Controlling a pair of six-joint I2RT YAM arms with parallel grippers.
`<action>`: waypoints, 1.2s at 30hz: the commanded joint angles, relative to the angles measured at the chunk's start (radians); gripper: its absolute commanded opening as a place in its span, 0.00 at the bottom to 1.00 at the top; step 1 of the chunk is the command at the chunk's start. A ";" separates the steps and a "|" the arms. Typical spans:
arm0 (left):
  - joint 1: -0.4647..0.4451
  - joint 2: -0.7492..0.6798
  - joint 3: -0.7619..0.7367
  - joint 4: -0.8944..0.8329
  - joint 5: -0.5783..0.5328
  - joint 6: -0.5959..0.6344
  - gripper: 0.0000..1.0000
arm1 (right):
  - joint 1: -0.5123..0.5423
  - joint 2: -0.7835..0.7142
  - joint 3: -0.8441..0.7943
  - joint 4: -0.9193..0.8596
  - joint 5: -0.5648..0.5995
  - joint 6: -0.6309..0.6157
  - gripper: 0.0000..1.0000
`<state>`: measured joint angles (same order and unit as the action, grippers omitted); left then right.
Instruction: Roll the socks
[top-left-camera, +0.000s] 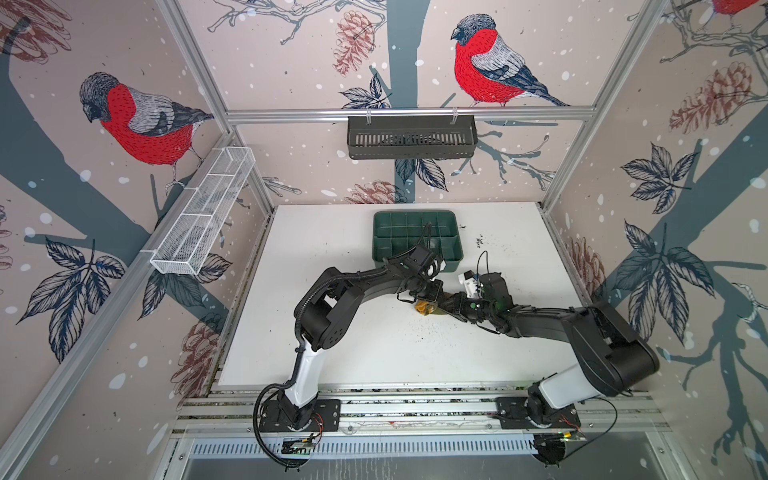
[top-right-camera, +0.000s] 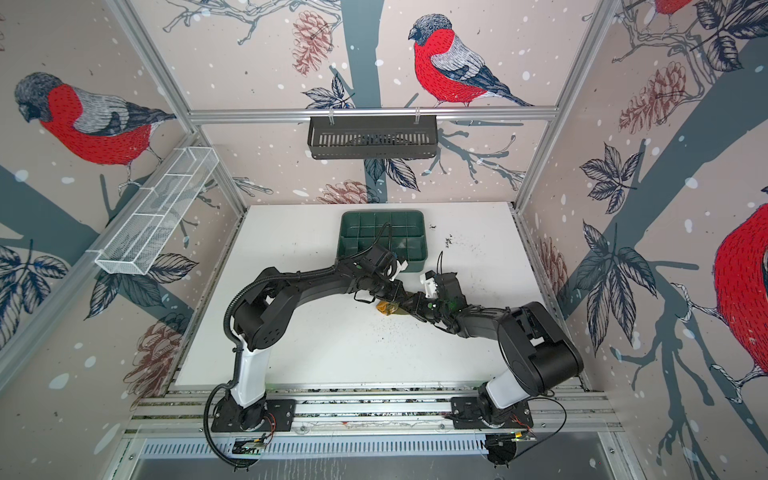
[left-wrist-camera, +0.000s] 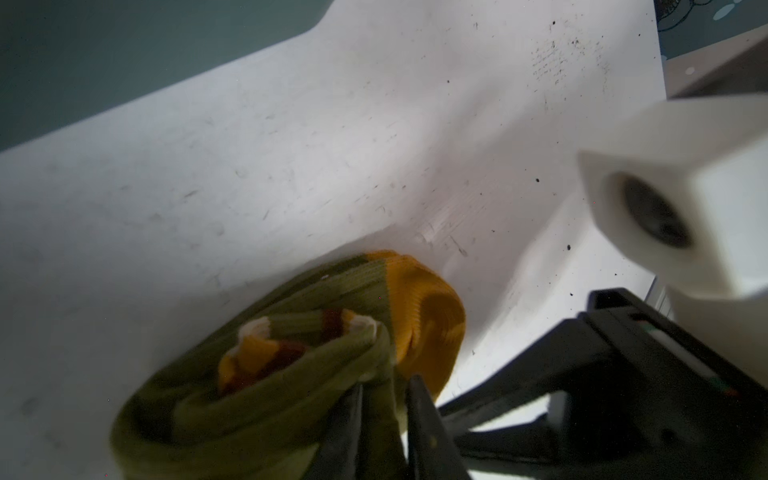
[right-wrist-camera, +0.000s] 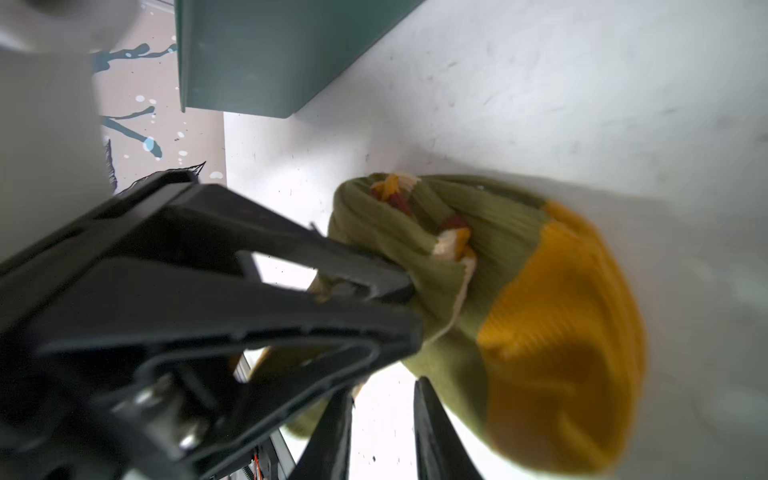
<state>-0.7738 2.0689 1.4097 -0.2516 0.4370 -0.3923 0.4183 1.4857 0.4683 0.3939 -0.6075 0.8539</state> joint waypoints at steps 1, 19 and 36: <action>-0.004 0.009 -0.007 -0.009 -0.005 -0.007 0.22 | 0.004 -0.081 0.010 -0.101 0.087 -0.085 0.26; 0.004 0.004 -0.072 0.134 0.036 -0.088 0.23 | 0.129 -0.117 0.068 -0.167 0.204 -0.096 0.19; 0.042 -0.020 -0.186 0.371 0.116 -0.213 0.23 | 0.217 -0.090 0.082 -0.180 0.337 -0.115 0.16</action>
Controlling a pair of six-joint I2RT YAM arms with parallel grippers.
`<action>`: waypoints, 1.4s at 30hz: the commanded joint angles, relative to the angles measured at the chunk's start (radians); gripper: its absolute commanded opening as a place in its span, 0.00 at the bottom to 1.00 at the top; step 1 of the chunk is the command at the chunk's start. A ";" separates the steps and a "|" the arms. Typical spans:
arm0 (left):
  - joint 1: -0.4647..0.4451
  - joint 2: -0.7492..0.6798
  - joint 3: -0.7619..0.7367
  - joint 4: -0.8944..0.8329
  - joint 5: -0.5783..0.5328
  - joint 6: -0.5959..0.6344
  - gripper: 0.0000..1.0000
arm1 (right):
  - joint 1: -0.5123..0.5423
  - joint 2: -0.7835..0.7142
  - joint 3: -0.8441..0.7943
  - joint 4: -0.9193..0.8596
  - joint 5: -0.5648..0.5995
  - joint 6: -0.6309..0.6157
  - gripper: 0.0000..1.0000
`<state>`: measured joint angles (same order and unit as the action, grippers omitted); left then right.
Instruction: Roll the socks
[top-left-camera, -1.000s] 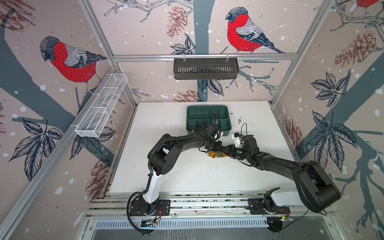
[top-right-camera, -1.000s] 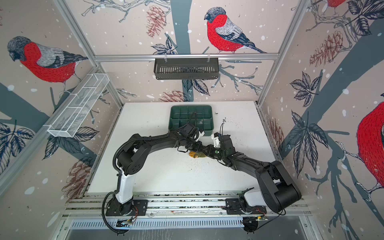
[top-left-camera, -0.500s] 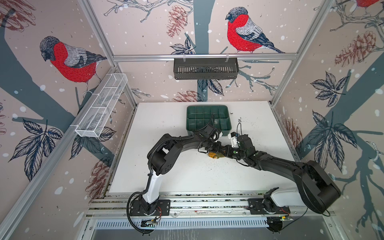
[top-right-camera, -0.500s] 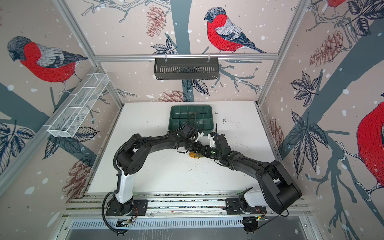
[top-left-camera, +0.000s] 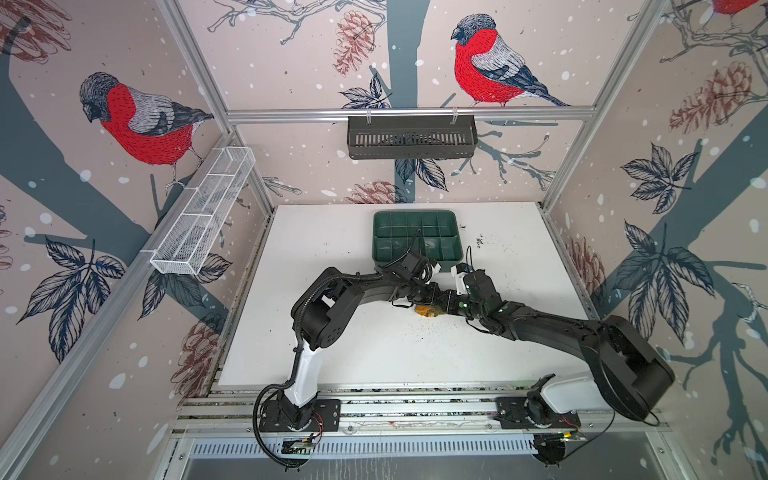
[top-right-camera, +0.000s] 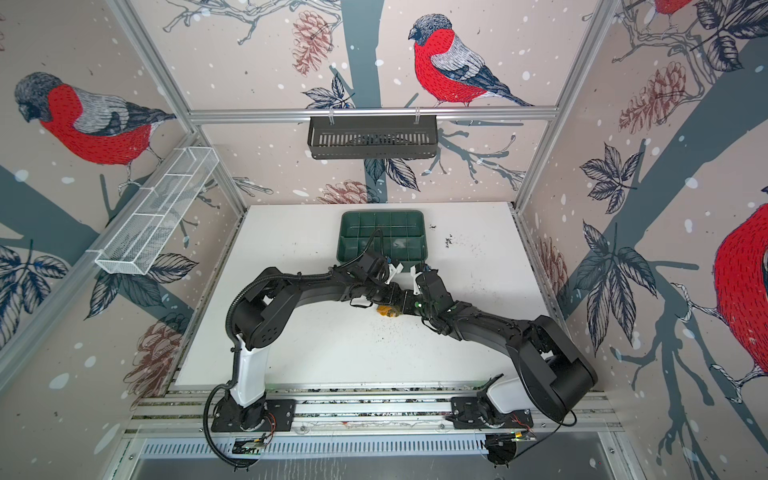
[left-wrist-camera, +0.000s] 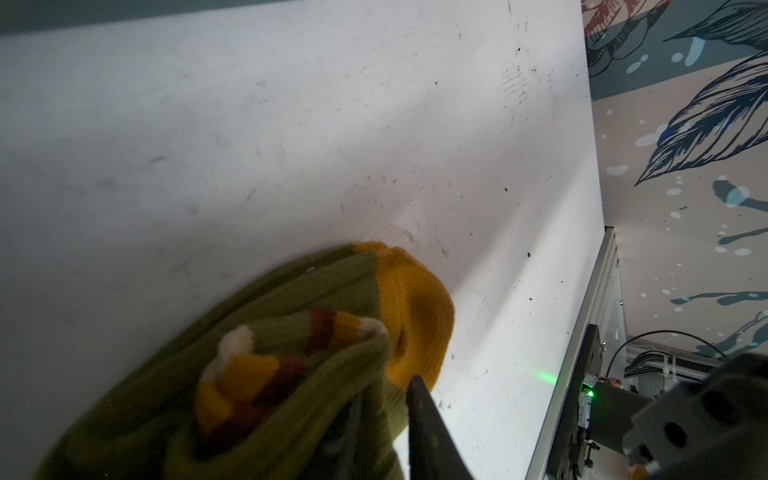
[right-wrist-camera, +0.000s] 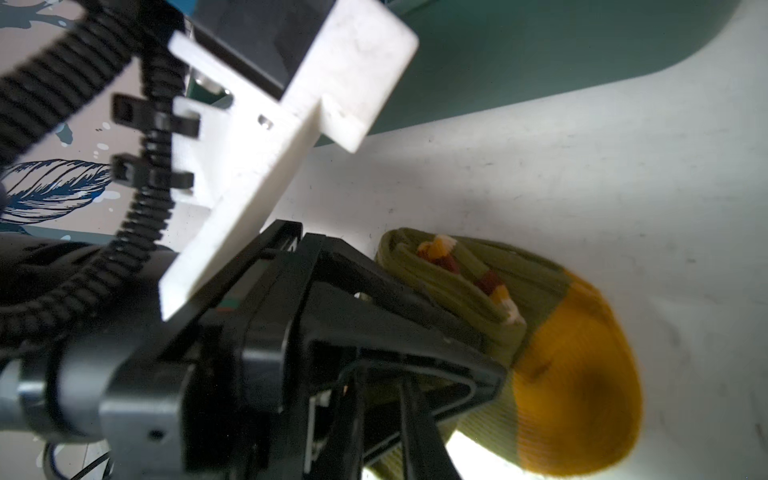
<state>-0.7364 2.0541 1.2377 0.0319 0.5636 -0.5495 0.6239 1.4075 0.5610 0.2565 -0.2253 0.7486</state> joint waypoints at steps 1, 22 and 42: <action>0.006 -0.009 -0.019 0.098 -0.007 -0.059 0.23 | 0.011 -0.030 -0.019 -0.043 -0.037 -0.007 0.15; 0.020 -0.093 -0.089 0.212 -0.037 -0.102 0.24 | -0.212 -0.234 -0.125 -0.157 -0.133 -0.048 0.42; 0.022 -0.176 -0.113 0.204 -0.074 -0.072 0.22 | -0.281 0.085 -0.058 0.013 -0.250 -0.062 0.46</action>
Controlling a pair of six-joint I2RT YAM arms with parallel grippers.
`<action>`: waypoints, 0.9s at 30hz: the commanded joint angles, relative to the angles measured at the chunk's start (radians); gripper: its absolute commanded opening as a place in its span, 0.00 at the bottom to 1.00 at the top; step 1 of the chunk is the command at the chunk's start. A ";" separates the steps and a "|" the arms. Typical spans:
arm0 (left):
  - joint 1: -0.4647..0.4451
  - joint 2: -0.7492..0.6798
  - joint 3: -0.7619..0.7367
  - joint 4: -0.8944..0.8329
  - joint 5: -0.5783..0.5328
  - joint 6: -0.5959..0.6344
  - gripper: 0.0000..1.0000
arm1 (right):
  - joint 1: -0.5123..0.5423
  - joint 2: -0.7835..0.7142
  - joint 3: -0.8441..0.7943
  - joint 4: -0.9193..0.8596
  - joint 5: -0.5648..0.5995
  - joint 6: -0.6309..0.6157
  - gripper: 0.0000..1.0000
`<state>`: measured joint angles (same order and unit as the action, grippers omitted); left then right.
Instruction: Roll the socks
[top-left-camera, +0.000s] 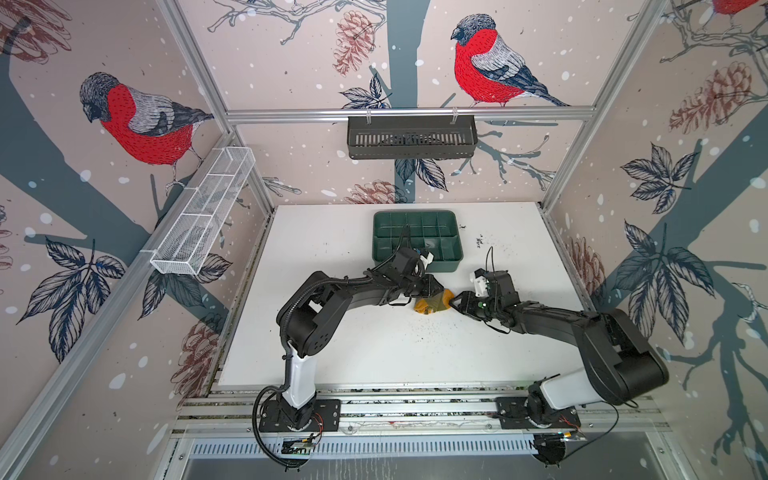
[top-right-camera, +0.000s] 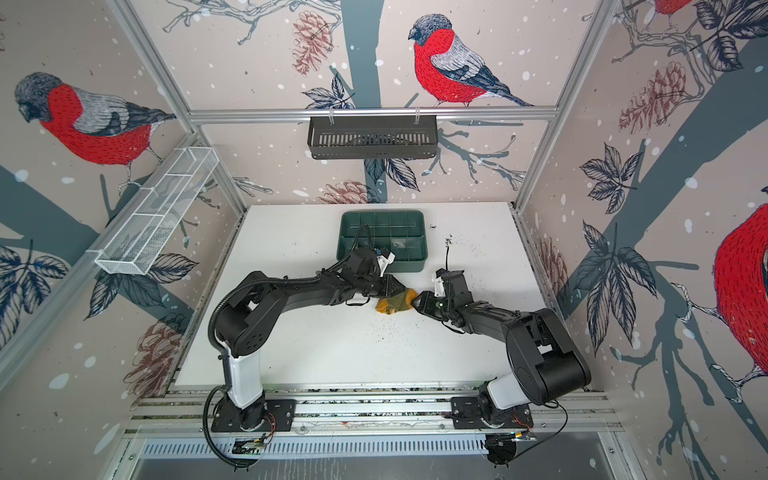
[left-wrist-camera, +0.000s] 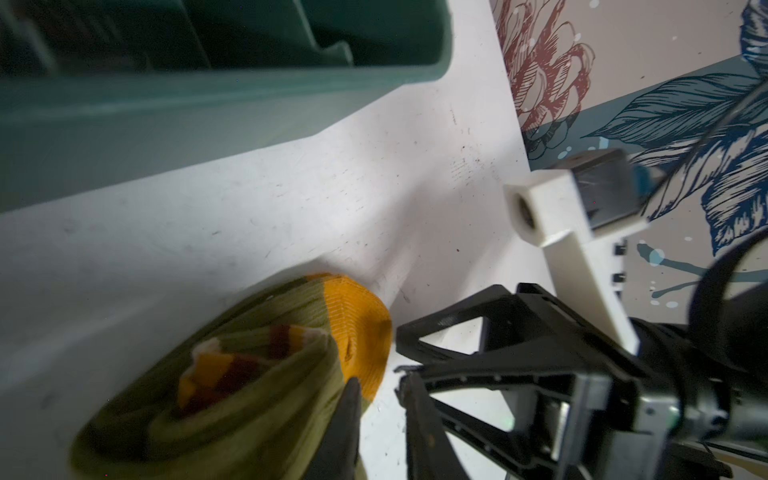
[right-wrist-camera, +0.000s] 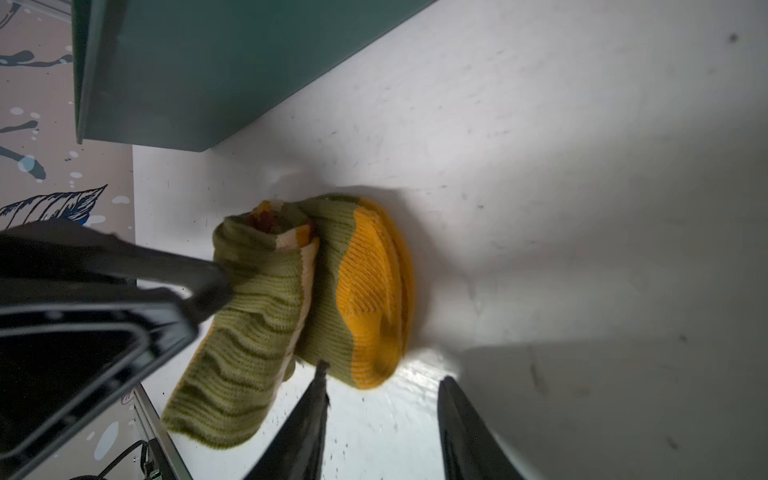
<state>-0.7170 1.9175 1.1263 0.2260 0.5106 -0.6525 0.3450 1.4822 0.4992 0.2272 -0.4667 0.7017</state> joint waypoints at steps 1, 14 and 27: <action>0.002 -0.060 -0.001 -0.009 -0.029 0.041 0.23 | -0.004 0.012 0.004 0.048 -0.010 -0.015 0.46; 0.002 -0.214 -0.107 -0.276 -0.166 0.178 0.22 | -0.018 0.053 0.015 0.085 -0.044 -0.009 0.47; -0.012 -0.199 -0.142 -0.215 -0.129 0.179 0.22 | -0.019 -0.052 0.013 0.034 -0.019 -0.002 0.48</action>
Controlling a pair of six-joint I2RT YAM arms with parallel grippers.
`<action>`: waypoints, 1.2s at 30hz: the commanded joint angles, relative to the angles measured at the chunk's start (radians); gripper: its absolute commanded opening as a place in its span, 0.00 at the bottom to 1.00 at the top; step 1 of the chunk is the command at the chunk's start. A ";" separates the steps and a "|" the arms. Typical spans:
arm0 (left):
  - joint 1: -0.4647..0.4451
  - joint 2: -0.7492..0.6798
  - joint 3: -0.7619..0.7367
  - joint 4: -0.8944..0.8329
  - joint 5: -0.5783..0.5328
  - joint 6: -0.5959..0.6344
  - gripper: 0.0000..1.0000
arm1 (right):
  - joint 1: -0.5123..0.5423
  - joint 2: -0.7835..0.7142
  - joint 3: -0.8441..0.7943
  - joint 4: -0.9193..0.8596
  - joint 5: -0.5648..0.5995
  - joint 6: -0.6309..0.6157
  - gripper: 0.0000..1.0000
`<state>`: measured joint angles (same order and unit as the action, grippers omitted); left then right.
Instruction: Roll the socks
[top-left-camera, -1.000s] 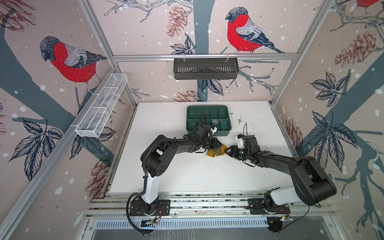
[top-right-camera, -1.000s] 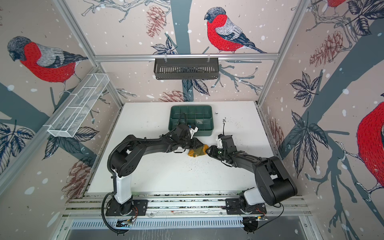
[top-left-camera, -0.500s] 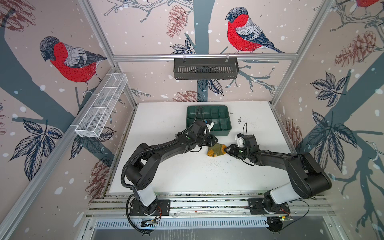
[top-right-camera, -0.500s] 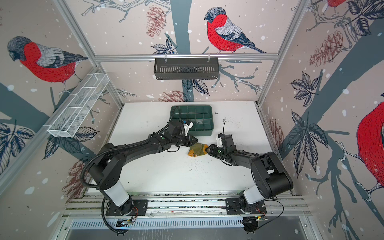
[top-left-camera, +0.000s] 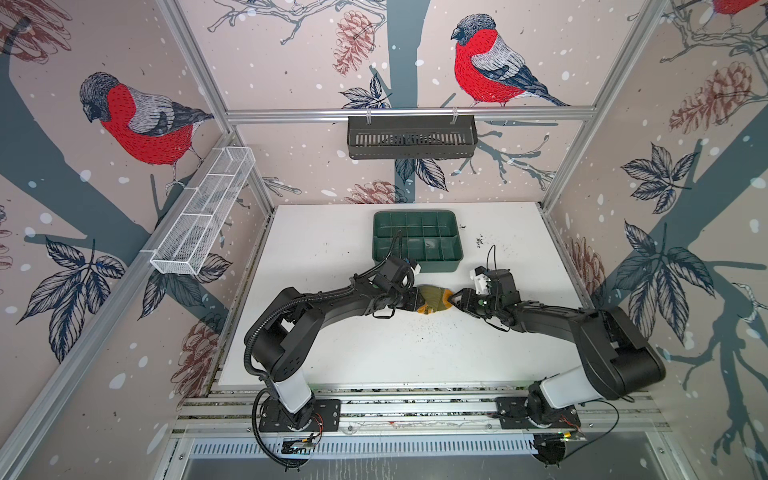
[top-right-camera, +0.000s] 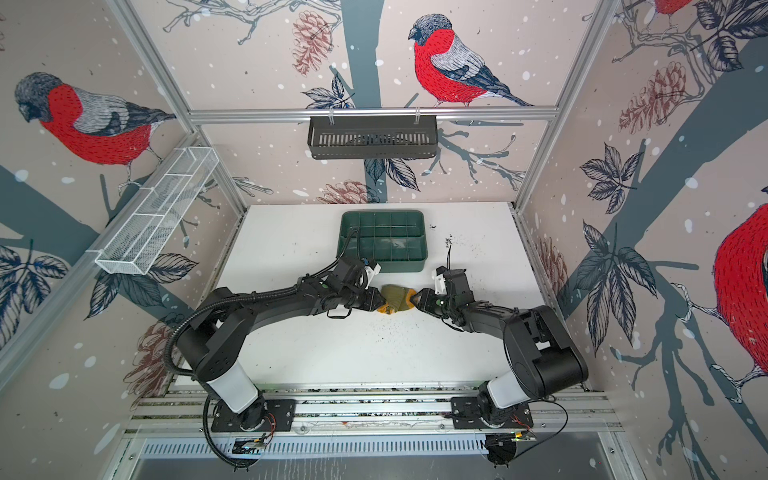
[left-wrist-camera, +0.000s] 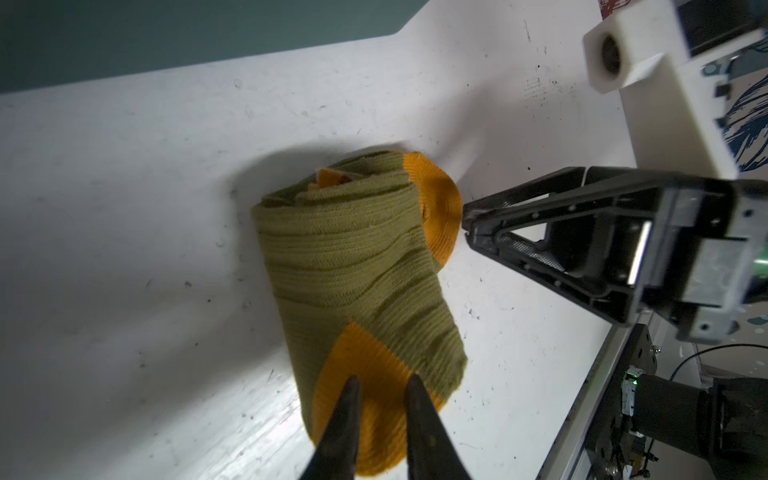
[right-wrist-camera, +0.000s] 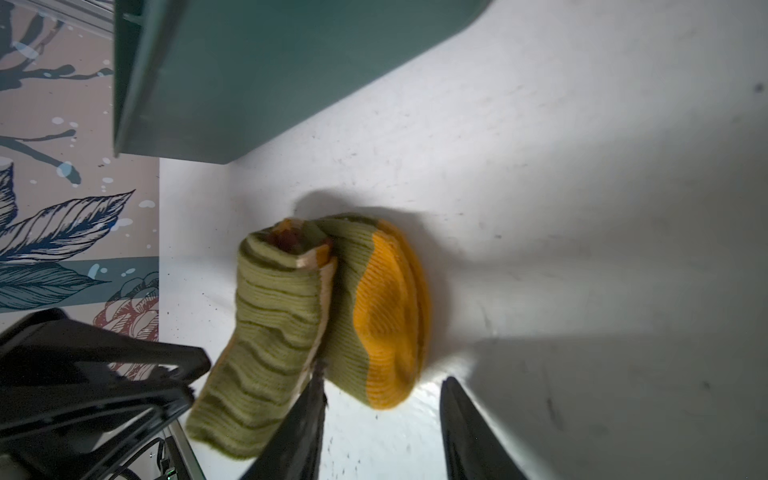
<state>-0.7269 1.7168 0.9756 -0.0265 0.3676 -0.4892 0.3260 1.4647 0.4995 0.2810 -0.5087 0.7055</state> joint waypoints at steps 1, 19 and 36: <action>-0.002 0.005 0.011 0.037 0.014 0.017 0.22 | 0.000 -0.054 0.023 -0.047 0.030 -0.013 0.49; -0.007 0.087 0.017 0.078 0.060 0.015 0.21 | 0.067 0.048 0.137 -0.107 -0.050 -0.069 0.48; -0.014 0.121 0.083 0.074 0.061 0.025 0.21 | 0.086 0.163 0.202 -0.117 0.005 -0.084 0.44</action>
<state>-0.7395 1.8278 1.0481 0.0254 0.4183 -0.4721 0.4068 1.6161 0.6918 0.1593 -0.5133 0.6312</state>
